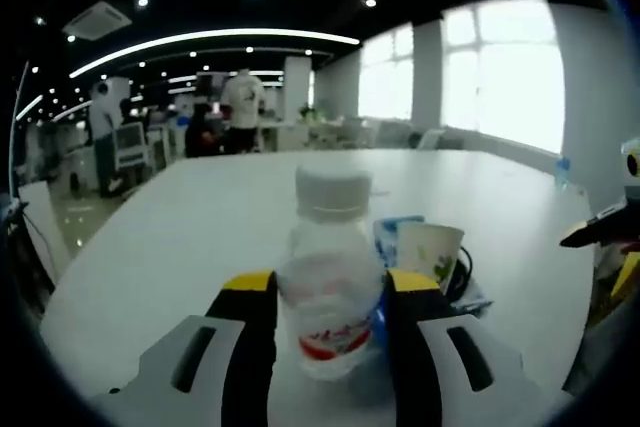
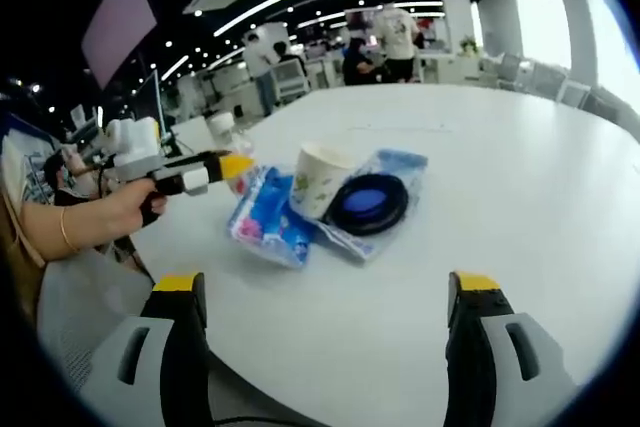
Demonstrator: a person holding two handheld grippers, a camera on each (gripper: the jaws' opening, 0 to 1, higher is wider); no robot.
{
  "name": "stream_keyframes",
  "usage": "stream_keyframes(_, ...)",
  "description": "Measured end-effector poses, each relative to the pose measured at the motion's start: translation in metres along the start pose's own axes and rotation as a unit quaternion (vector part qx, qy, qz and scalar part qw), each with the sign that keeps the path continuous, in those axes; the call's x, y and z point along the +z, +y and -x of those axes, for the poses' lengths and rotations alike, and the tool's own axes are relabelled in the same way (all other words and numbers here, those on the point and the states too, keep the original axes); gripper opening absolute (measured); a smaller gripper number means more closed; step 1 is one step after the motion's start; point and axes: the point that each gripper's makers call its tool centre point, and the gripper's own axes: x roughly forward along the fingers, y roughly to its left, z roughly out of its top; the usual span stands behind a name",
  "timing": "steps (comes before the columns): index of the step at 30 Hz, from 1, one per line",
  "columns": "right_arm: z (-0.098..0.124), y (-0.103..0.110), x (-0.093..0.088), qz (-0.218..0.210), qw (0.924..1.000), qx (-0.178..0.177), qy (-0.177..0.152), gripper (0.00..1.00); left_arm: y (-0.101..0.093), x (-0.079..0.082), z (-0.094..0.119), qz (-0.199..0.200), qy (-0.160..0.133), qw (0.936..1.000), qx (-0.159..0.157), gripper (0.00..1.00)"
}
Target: Arrange the tabletop items into an orderly group along one side of the table until the central work area is clear of visible clutter.
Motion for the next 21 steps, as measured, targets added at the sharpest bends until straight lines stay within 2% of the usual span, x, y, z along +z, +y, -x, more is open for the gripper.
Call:
stream_keyframes(6,0.0001,-0.0019,0.0003,0.001,1.0,-0.004,-0.001,0.99,0.001,0.0008,-0.0014,0.007,0.004,0.9999,-0.014,0.39)
stream_keyframes(14,-0.0004,-0.0022,-0.0014,-0.001,1.0,-0.005,0.003,0.99,0.0017,0.0007,-0.0013,0.012,-0.003,0.9999,-0.003,0.39)
stream_keyframes(18,0.0001,-0.0032,-0.003,-0.002,1.0,-0.007,0.006,0.99,-0.0013,0.0008,-0.0011,-0.002,-0.003,1.0,-0.007,0.39)
stream_keyframes(20,-0.0001,-0.003,-0.0044,-0.003,0.9999,-0.007,0.009,0.99,0.0001,0.0005,-0.0005,0.024,-0.004,0.9997,0.0,0.39)
stream_keyframes(21,0.0001,-0.0029,-0.0047,-0.003,0.9999,-0.007,0.01,0.99,0.0002,0.0011,-0.0008,0.016,-0.004,0.9999,-0.003,0.38)
